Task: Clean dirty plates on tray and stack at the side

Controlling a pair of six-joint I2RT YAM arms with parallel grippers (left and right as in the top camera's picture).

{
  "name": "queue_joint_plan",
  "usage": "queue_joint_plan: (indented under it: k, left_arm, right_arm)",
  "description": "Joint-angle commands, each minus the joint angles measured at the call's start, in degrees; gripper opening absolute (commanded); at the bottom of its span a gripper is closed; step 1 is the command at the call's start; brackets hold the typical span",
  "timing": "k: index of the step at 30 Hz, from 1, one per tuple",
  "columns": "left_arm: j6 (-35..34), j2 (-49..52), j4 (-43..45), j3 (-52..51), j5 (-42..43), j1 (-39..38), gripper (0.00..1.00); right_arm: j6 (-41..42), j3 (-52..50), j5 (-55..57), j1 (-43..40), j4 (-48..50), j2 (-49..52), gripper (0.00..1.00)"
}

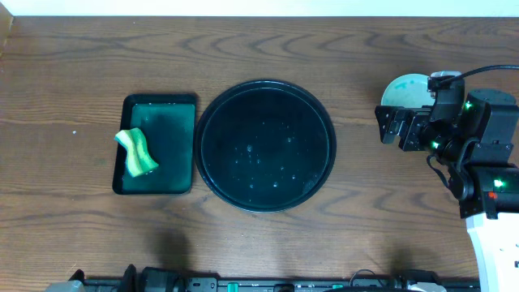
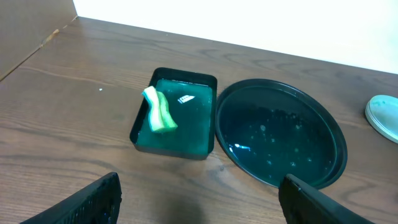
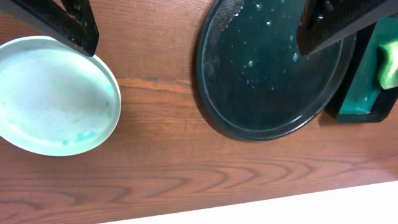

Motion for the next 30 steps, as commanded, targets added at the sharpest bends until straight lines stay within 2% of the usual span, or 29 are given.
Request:
queue_joint_plan:
  k: [1, 7, 17, 22, 30]
  left_arm:
    - [1.0, 0.1, -0.1, -0.2, -0.3, -0.3, 0.81]
    - [1.0, 0.1, -0.1, -0.2, -0.3, -0.3, 0.81]
    - [1.0, 0.1, -0.1, -0.2, -0.3, -0.3, 0.81]
    - [1.0, 0.1, -0.1, -0.2, -0.3, -0.3, 0.81]
    - [1.0, 0.1, -0.1, -0.2, -0.3, -0.3, 0.81]
  right_arm:
    - [-1.0, 0.2, 0.6, 0.5, 0.3, -0.2, 0.99]
    - [-1.5, -2.6, 1.0, 0.6, 6.4, -6.3, 0.99]
    - [-1.4, -31.0, 1.3, 0.8, 31.1, -35.0, 0.99]
    - [-0.1, -43.1, 1.0, 0.8, 40.2, -47.7, 0.99]
    - [1.2, -55.1, 1.0, 0.8, 49.3, -57.9, 0.99]
